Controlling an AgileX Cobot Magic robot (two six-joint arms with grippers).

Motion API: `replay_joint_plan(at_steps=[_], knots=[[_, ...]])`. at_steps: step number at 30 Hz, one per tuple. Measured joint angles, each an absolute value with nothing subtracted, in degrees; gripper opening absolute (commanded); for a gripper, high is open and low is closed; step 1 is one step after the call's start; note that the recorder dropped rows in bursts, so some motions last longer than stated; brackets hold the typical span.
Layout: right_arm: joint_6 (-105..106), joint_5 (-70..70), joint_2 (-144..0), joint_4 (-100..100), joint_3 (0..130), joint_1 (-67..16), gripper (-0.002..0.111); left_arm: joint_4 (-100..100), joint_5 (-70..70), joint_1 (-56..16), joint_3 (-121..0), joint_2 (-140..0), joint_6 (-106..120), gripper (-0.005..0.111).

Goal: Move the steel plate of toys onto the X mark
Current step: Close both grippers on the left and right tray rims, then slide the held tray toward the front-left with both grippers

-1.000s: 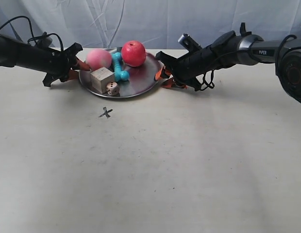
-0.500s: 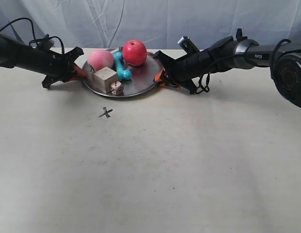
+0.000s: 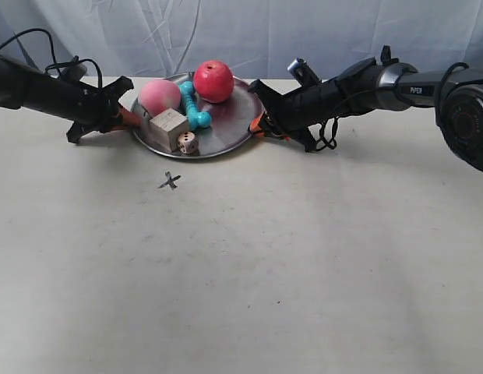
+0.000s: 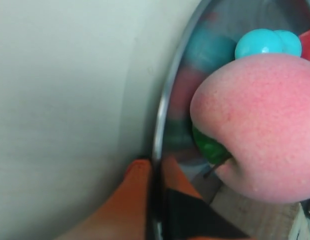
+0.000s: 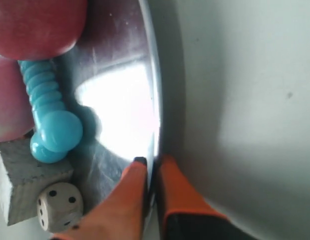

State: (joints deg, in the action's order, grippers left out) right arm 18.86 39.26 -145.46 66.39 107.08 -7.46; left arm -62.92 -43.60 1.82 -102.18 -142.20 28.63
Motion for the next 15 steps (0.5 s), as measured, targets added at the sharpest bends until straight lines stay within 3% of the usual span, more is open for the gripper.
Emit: replay_joint_plan(at_steps=[15], knots=[[15.1,47.6,-145.5,67.5,107.1,-6.6,-0.001,-54.3,-48.4,2.1,-101.9,-139.9,23.4,0.0]])
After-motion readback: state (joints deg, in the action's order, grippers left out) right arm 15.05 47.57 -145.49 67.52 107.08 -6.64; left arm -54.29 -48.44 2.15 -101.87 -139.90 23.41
